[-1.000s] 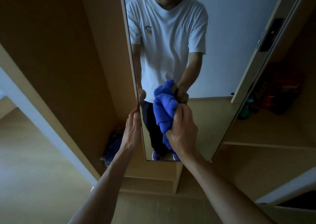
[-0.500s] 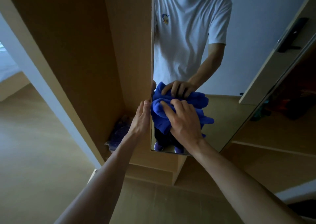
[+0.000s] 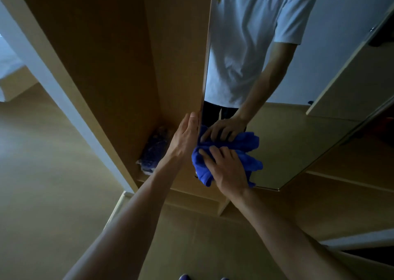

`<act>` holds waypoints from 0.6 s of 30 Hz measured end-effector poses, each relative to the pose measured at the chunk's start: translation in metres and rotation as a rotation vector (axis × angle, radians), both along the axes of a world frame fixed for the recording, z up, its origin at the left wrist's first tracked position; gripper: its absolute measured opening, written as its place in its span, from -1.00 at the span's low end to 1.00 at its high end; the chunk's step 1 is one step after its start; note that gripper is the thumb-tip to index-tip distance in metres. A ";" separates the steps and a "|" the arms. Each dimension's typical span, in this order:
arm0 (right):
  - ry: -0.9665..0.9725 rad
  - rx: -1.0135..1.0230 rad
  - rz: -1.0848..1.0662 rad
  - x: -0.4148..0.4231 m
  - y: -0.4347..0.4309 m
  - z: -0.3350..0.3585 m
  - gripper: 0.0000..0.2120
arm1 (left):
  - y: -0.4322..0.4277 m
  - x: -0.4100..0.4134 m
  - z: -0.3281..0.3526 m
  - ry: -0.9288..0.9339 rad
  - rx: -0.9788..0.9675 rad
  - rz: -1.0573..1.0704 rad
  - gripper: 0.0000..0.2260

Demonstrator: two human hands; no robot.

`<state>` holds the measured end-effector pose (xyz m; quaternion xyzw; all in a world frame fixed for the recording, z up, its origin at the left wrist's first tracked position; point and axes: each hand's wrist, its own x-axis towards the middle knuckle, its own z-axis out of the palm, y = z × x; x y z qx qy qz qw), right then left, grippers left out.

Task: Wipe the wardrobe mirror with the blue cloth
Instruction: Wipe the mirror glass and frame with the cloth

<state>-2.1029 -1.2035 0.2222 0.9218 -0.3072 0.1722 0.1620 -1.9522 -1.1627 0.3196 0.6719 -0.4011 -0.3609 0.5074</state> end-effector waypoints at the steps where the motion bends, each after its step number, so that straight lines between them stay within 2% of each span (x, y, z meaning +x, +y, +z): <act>1: 0.029 0.020 -0.013 0.000 0.001 -0.007 -0.34 | -0.001 0.001 -0.001 -0.005 -0.004 -0.004 -0.71; 4: 0.092 0.076 -0.040 0.001 0.002 -0.015 -0.32 | -0.003 0.003 -0.006 0.001 0.000 -0.033 -0.71; 7: 0.074 0.116 -0.045 0.003 0.001 -0.006 -0.36 | -0.004 0.005 -0.008 -0.025 0.003 -0.069 -0.70; 10: 0.004 0.158 -0.089 0.000 0.000 0.017 -0.33 | -0.001 0.004 -0.004 -0.042 0.023 -0.083 -0.69; 15: -0.211 0.072 -0.113 -0.016 -0.002 0.071 -0.36 | -0.001 0.004 -0.011 -0.002 -0.014 -0.092 -0.77; 16: -0.248 0.055 -0.117 -0.018 -0.003 0.077 -0.37 | -0.001 0.004 -0.014 -0.007 -0.006 -0.091 -0.75; 17: -0.269 0.038 -0.121 -0.019 -0.003 0.081 -0.39 | -0.002 0.005 -0.021 -0.008 0.005 -0.094 -0.61; 18: -0.280 0.020 -0.123 -0.020 -0.003 0.081 -0.41 | -0.004 0.006 -0.029 -0.007 0.027 -0.091 -0.38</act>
